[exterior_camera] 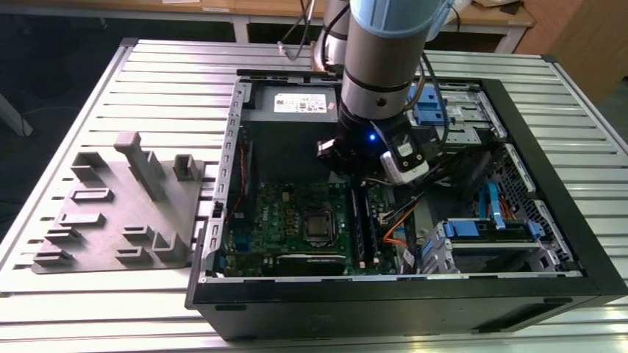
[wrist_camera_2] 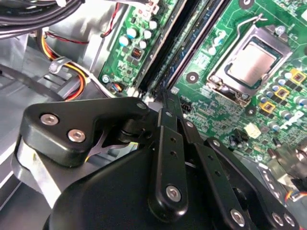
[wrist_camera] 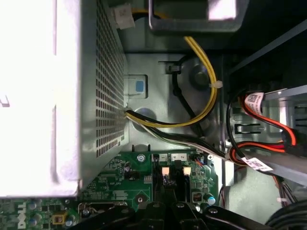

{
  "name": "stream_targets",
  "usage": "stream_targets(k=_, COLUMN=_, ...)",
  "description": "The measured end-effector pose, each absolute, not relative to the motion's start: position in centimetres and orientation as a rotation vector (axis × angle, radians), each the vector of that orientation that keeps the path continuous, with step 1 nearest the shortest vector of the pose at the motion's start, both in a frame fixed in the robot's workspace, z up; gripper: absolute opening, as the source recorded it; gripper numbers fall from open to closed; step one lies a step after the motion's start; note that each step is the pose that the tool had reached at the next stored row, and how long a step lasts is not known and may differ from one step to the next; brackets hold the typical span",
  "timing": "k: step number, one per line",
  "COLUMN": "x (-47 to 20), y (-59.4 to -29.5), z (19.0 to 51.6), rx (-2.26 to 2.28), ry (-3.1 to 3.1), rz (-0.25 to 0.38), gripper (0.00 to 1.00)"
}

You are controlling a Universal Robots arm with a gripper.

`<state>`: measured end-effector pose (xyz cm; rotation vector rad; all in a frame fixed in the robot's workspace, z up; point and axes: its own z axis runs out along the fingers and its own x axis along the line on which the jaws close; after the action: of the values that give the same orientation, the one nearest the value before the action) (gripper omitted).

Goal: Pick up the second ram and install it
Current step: 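Press down the second ram until it locks into place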

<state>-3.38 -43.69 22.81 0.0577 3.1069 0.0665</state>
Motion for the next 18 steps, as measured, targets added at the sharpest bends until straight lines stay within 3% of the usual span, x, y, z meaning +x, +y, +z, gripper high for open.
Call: stream_targets(k=18, x=-3.38, y=-44.68, z=23.69, rx=0.058, ry=3.107, rz=0.062, gripper=0.07)
